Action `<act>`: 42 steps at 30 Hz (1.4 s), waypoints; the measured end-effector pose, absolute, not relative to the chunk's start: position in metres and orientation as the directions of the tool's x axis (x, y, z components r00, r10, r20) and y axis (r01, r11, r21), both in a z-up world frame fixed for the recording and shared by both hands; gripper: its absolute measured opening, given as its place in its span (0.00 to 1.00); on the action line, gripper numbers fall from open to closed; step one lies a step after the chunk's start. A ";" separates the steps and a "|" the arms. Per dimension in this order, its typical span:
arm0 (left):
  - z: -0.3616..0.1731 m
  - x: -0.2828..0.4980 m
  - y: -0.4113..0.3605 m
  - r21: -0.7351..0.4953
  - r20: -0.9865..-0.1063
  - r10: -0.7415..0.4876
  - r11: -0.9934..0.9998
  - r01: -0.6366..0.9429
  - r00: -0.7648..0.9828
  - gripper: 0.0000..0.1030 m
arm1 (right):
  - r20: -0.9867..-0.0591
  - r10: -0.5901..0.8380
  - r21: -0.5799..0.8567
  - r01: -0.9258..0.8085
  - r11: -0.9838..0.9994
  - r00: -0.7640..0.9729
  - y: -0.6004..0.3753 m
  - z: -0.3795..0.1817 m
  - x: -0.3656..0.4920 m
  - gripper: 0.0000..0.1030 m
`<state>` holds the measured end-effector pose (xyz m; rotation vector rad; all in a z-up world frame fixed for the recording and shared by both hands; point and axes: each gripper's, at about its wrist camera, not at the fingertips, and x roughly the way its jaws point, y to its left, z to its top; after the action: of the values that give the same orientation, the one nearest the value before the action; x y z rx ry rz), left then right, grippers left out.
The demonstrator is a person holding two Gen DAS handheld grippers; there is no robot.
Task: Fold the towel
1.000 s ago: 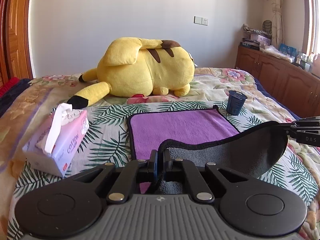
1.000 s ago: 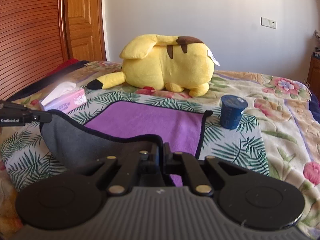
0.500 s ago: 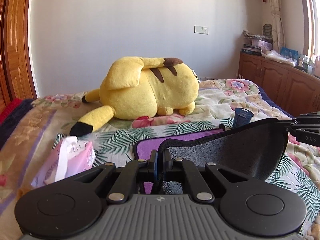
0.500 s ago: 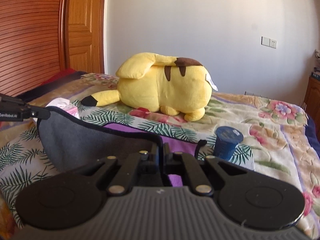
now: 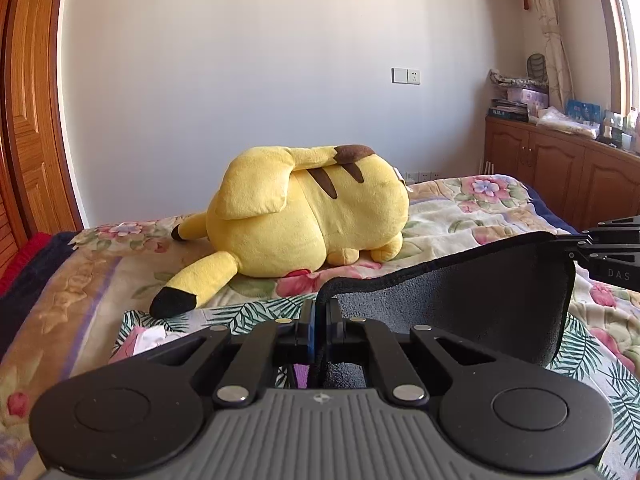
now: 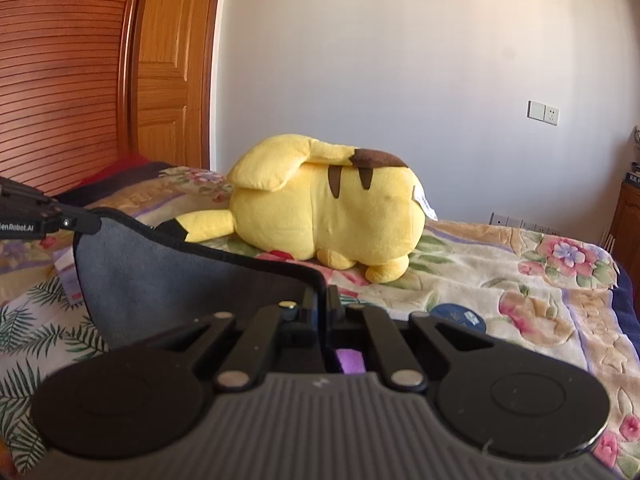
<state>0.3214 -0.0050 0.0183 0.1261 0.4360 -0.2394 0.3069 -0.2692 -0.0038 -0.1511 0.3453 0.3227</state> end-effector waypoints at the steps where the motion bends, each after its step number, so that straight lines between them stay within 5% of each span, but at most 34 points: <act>1: 0.019 0.323 -0.006 0.075 -0.427 -0.200 0.964 0.255 0.882 0.00 | -0.351 0.282 -0.092 -0.332 0.939 0.893 -0.269 -0.003 0.309 0.04; 22: -0.012 0.408 -0.005 0.105 -0.441 -0.133 0.974 0.199 0.887 0.00 | -0.320 0.186 -0.158 -0.246 0.956 0.929 -0.275 -0.034 0.373 0.04; 42: -0.086 0.462 -0.014 0.142 -0.581 -0.052 0.976 0.164 0.812 0.00 | -0.477 0.144 -0.178 -0.255 0.950 0.867 -0.266 -0.103 0.415 0.06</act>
<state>0.4622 -0.0144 -0.0863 0.1891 0.6127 -0.1157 0.4147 -0.2660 -0.1032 -0.2402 0.4785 0.2109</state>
